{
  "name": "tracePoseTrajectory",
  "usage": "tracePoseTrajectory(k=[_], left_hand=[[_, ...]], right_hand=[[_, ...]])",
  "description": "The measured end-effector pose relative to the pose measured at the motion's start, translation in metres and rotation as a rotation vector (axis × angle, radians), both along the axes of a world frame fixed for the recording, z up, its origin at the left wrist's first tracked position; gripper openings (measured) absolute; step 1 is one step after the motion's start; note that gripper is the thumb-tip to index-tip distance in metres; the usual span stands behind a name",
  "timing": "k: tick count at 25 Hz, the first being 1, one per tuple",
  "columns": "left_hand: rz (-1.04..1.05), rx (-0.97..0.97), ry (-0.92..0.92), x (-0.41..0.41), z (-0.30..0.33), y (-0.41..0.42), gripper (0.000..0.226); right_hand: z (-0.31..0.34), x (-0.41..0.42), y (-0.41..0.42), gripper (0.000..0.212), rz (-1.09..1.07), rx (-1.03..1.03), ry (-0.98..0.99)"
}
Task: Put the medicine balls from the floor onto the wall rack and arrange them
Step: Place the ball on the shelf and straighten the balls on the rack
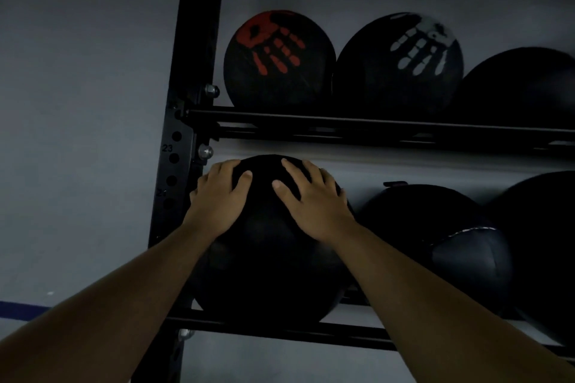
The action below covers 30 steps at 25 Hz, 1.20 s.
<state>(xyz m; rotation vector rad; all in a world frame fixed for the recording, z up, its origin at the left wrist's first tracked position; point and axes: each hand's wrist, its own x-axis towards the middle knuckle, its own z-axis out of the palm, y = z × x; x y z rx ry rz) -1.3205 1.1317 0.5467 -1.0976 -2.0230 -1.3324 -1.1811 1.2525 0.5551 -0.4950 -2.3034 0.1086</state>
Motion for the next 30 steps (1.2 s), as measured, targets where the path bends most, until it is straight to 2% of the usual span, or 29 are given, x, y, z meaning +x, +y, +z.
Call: tracePoseTrajectory(k=[4,10,18,25,30], left_hand=[[0.027,-0.065,0.187,0.040,0.023,0.012,0.037],[-0.066,-0.170,0.386,0.157,0.062,0.065,0.029],[-0.120,-0.028,0.538,0.300,0.113,0.178,0.030],[-0.105,0.061,0.628,0.334,0.173,0.242,0.037],[-0.121,0.083,0.637,0.345,0.196,0.293,0.042]], right_hand=[[0.014,0.039,0.015,0.051,0.052,0.020,0.066],[0.041,0.161,0.076,0.037,-0.047,0.080,0.180],[0.098,0.344,0.185,0.032,-0.224,0.226,0.244],[0.148,0.401,0.247,0.035,-0.368,0.224,0.332],[0.182,0.402,0.285,0.042,-0.334,0.177,0.419]])
